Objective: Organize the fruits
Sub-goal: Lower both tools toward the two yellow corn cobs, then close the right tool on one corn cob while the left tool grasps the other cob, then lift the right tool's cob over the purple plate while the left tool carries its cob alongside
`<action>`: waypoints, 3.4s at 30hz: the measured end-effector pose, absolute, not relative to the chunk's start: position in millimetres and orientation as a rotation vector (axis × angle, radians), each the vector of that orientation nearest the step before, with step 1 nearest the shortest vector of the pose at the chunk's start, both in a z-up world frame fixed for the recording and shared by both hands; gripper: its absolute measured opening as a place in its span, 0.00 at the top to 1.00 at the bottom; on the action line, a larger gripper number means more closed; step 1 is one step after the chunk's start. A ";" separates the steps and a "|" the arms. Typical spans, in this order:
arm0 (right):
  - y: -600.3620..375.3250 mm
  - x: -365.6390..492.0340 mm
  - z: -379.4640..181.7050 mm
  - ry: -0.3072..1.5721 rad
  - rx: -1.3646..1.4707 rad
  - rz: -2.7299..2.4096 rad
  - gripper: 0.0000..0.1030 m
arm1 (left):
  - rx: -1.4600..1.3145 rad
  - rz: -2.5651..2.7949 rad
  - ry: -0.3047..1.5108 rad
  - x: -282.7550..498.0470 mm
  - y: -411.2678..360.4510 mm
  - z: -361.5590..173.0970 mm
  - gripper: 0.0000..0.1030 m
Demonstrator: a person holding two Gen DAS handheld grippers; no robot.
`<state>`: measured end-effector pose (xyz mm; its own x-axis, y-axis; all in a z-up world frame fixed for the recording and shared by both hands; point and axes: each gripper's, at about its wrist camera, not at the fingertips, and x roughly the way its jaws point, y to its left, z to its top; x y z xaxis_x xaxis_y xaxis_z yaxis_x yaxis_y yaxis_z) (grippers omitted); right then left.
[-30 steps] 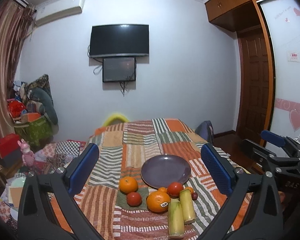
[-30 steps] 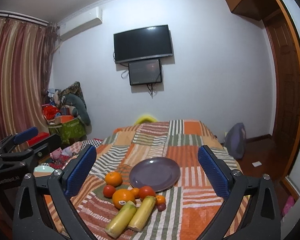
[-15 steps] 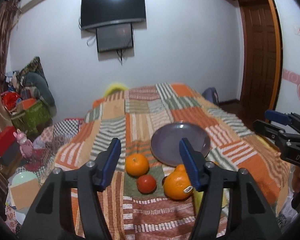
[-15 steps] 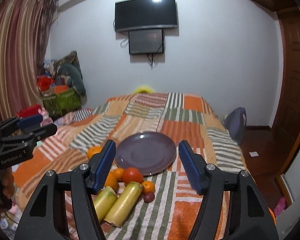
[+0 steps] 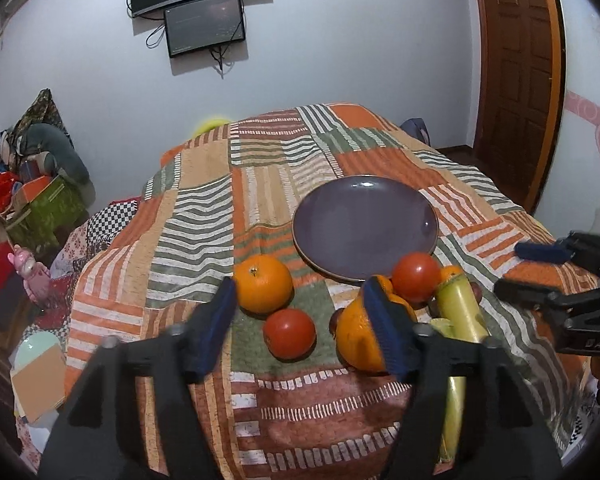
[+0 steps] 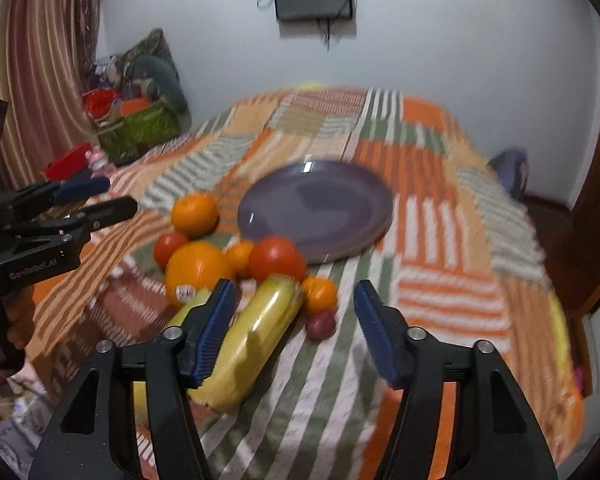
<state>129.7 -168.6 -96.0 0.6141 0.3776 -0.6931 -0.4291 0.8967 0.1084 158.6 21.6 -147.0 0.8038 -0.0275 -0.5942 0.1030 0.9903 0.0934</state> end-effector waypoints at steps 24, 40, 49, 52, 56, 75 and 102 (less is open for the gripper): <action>-139.7 140.5 -129.0 0.941 -0.114 0.548 0.55 | 0.109 -0.108 0.727 145.2 23.8 -169.8 0.11; -150.3 133.6 -126.6 0.979 -0.069 0.591 0.70 | 0.113 -0.170 0.770 132.1 7.7 -171.5 0.11; -143.9 134.3 -130.6 1.010 -0.103 0.614 0.61 | 0.113 -0.211 0.796 132.5 -8.2 -173.7 0.10; -136.9 138.3 -142.0 1.038 -0.100 0.627 0.57 | 0.111 -0.211 0.810 133.4 -9.2 -176.1 0.10; -140.7 139.8 -143.7 1.037 -0.064 0.639 0.59 | 0.097 -0.224 0.839 135.4 -11.5 -179.6 0.10; -184.0 119.3 -132.2 1.030 -0.065 0.624 0.67 | 0.089 -0.334 0.996 154.1 -45.1 -218.7 0.38; -155.2 137.6 -152.2 1.035 -0.179 0.655 0.68 | 0.138 -0.410 1.040 166.7 -53.0 -230.5 0.64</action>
